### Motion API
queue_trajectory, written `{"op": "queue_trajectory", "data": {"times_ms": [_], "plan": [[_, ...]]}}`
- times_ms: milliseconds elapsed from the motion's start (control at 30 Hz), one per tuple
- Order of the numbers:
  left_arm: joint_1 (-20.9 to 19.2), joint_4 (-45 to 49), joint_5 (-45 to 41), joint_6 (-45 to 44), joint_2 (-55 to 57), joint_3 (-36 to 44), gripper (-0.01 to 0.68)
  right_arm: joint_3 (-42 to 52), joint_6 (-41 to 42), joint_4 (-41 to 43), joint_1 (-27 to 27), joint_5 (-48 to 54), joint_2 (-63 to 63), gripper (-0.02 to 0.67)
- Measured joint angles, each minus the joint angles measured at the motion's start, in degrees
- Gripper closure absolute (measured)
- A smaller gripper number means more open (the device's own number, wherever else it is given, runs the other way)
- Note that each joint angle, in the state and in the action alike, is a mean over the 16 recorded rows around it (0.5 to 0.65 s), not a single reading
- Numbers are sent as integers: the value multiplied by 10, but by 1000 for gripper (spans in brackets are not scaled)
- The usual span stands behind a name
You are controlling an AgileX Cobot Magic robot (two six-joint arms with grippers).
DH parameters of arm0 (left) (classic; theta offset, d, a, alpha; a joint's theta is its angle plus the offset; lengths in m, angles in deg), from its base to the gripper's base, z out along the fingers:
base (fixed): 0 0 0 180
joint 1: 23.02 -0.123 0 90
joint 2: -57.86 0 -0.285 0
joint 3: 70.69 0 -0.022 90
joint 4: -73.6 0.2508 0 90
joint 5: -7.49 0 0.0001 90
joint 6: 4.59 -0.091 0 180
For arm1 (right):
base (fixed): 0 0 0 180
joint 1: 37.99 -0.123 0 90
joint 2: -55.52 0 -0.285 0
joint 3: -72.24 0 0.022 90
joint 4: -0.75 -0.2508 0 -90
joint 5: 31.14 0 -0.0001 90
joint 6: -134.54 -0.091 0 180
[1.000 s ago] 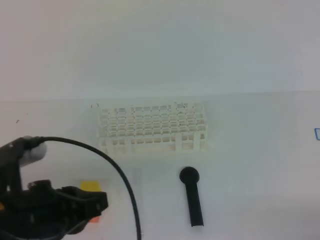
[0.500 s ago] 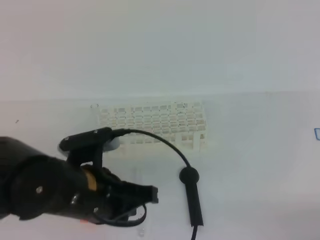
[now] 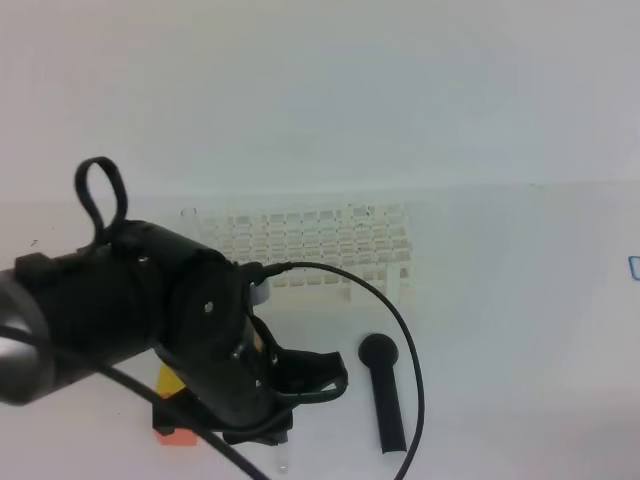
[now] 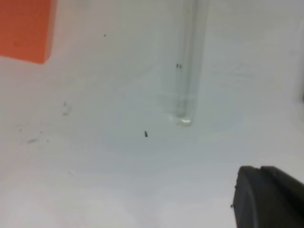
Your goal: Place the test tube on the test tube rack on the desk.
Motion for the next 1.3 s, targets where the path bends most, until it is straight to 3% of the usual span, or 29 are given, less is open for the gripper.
{"op": "queue_trajectory", "data": {"times_ms": [167, 500, 633, 800, 1300], "plan": [[0, 17, -19, 21, 45, -23, 589, 0, 0, 0, 0, 0, 0, 650], [0, 68, -50, 32, 126, -78, 329, 0, 0, 0, 0, 0, 0, 650], [0, 81, -64, 18, 160, -100, 255, 0, 0, 0, 0, 0, 0, 650], [0, 88, -78, -4, 200, -120, 225, 0, 0, 0, 0, 0, 0, 650], [0, 59, -66, -19, 263, -141, 225, 0, 0, 0, 0, 0, 0, 650]]}}
